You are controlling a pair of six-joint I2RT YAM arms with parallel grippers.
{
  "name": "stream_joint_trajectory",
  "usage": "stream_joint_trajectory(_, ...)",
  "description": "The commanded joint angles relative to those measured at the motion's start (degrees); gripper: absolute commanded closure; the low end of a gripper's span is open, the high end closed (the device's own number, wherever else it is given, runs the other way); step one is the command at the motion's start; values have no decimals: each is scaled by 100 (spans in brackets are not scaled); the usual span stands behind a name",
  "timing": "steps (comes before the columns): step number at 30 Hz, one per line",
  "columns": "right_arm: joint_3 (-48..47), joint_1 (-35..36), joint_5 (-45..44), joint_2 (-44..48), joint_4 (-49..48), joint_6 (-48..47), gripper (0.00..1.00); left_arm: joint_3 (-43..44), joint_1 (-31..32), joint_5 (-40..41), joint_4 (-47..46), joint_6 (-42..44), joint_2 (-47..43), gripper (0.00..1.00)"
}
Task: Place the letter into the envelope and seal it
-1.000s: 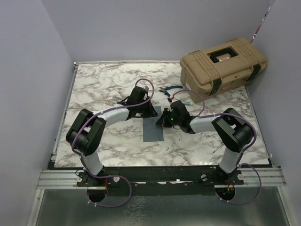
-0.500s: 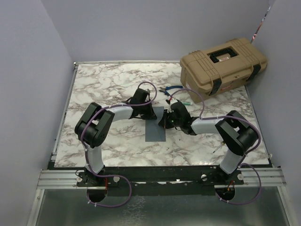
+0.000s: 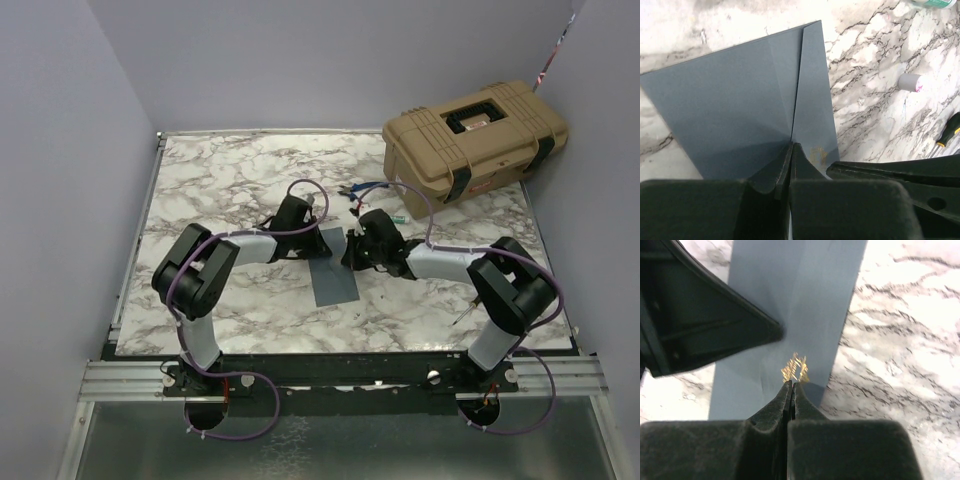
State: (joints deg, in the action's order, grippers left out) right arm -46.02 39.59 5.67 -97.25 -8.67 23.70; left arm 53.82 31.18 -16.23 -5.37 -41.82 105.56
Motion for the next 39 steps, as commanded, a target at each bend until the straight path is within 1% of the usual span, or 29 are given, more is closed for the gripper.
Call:
stream_joint_trajectory(1,-527,168,-256,-217,497,-14,100,-566,24,334,899,-94,129,100)
stream_joint_trajectory(9,-924,619,-891,-721,999,4,100,-753,20,234,875,-551,62,100)
stream_joint_trajectory(11,-930,645,-1107,-739,1206,182,100,-730,20,189,876,-590,46,100)
stream_joint_trajectory(15,-806,646,-1053,-687,1185,258,100,-653,11,89,846,-674,6,100)
stream_joint_trajectory(19,-862,654,-1054,-862,1331,195,100,-540,-4,-151,711,-694,-65,100)
stream_joint_trajectory(24,-632,709,-1309,-776,1313,-153,100,-510,-125,-730,-41,-731,-423,100)
stream_joint_trajectory(28,-142,743,-1262,-433,686,-640,99,-816,-189,-963,-987,-1020,-654,100)
stream_joint_trajectory(32,-96,743,-1230,-451,618,-929,99,-1093,-185,-1275,-1983,-1404,-586,100)
stream_joint_trajectory(35,-22,751,-1082,-425,474,-985,99,-1184,-183,-1208,-2229,-1474,-675,100)
stream_joint_trajectory(39,96,760,-935,-338,322,-979,98,-1102,-174,-1205,-2258,-1396,-615,100)
